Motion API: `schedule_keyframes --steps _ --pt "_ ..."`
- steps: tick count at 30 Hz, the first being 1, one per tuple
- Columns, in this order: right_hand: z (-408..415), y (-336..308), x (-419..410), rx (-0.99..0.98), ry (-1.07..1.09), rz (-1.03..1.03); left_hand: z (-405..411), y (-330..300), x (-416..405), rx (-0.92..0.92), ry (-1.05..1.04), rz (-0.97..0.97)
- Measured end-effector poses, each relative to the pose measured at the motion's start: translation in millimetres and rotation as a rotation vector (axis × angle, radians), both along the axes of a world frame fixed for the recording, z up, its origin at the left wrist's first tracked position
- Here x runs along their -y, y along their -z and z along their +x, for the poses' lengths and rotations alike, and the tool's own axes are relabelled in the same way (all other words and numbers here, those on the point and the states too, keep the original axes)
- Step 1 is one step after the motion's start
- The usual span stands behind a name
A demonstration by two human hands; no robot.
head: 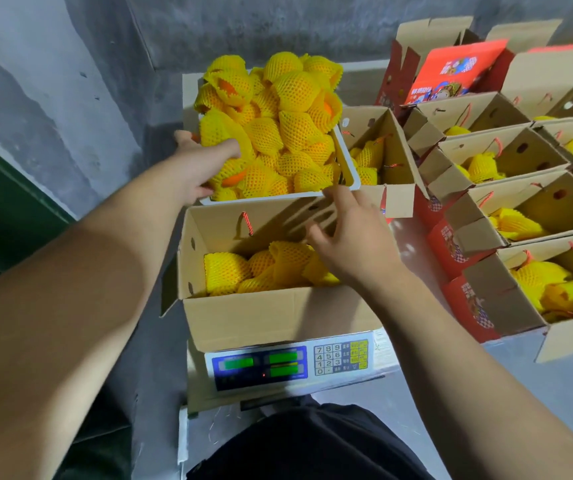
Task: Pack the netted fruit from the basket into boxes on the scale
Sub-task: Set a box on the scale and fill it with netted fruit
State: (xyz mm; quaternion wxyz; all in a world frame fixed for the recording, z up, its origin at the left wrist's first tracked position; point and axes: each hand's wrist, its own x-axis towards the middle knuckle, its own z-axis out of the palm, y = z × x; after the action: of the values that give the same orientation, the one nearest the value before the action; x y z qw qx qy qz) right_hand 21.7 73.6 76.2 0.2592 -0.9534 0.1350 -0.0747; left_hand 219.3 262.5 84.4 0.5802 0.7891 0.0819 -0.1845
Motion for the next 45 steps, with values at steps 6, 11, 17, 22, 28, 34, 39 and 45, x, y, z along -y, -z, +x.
schedule_keyframes --steps 6,11,17,22,28,34,39,45 --pt "-20 -36 -34 0.243 -0.185 0.323 -80 -45 -10 -0.001 0.059 -0.416" --pt "-44 -65 -67 0.385 -0.443 0.476 -161 -77 -51 -0.098 0.313 -0.629" --pt "-76 -69 -80 0.257 -0.486 0.836 -221 -90 -67 -0.033 0.231 -0.571" --pt "-93 -61 -90 0.333 -0.343 0.793 -259 -58 -79 0.096 0.314 -0.452" --pt "-103 -55 -113 0.241 -0.379 1.06 -278 -26 -86 0.624 0.013 -0.324" --pt "-111 -50 -123 0.237 -0.281 1.041 -287 -24 -103 0.852 -0.135 -0.146" --pt "-116 -42 -134 0.299 -0.257 0.87 -294 -20 -104 0.909 -0.129 -0.007" --pt "-117 -25 -145 0.334 -0.179 0.832 -296 -12 -89 0.834 0.002 -0.13"
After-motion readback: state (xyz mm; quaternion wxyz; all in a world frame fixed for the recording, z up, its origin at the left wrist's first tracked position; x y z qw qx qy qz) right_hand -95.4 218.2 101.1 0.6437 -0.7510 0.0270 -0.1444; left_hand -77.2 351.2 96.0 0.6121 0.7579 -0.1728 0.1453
